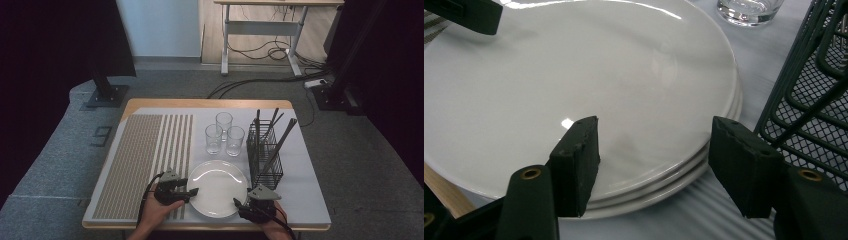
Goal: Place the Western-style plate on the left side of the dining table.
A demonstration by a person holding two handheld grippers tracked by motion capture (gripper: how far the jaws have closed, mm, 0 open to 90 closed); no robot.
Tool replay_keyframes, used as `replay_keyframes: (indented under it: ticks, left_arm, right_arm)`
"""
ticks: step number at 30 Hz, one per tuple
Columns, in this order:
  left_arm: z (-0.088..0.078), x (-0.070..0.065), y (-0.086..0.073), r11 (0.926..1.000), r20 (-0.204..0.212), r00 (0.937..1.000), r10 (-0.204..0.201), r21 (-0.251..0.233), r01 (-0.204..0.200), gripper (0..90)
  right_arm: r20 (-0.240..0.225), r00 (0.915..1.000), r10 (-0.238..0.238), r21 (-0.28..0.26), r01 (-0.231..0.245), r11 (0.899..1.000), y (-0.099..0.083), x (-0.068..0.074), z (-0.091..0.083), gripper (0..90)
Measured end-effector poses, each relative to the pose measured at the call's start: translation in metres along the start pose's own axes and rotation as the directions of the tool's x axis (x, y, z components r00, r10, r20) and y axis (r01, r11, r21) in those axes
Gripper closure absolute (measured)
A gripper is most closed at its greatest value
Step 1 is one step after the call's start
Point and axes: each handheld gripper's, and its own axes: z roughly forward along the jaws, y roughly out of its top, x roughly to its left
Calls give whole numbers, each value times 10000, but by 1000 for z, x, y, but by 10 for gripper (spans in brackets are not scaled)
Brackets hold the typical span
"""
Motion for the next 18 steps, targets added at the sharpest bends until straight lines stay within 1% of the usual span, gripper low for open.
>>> replay_keyframes:
  ticks: [4,6,9,13,16,18]
  left_arm:
    - [0,1,0,10000,-8,10000,-48,-18,48,377]
    - [0,2,0,9999,127,9998,-173,14,173,380]
    - [0,2,0,9998,7,9998,-178,-28,178,391]
    - [-1,0,0,9999,-101,9999,-101,-122,100,398]
    - [-2,0,1,9997,-112,9999,-75,-246,72,406]
    - [-2,0,1,9997,-114,9999,-80,-244,77,412]
  right_arm:
    - [-9,10000,-39,-13,39,10000,0,1,1,374]
    - [-37,9999,-108,-7,108,9999,0,2,1,376]
    - [-113,9997,-214,-11,213,9998,1,3,1,379]
    - [-111,9997,-200,-40,200,9998,1,3,2,378]
    - [-127,9997,-200,-48,199,9998,1,3,2,379]
    - [-129,9997,-199,-45,198,9998,1,3,2,379]
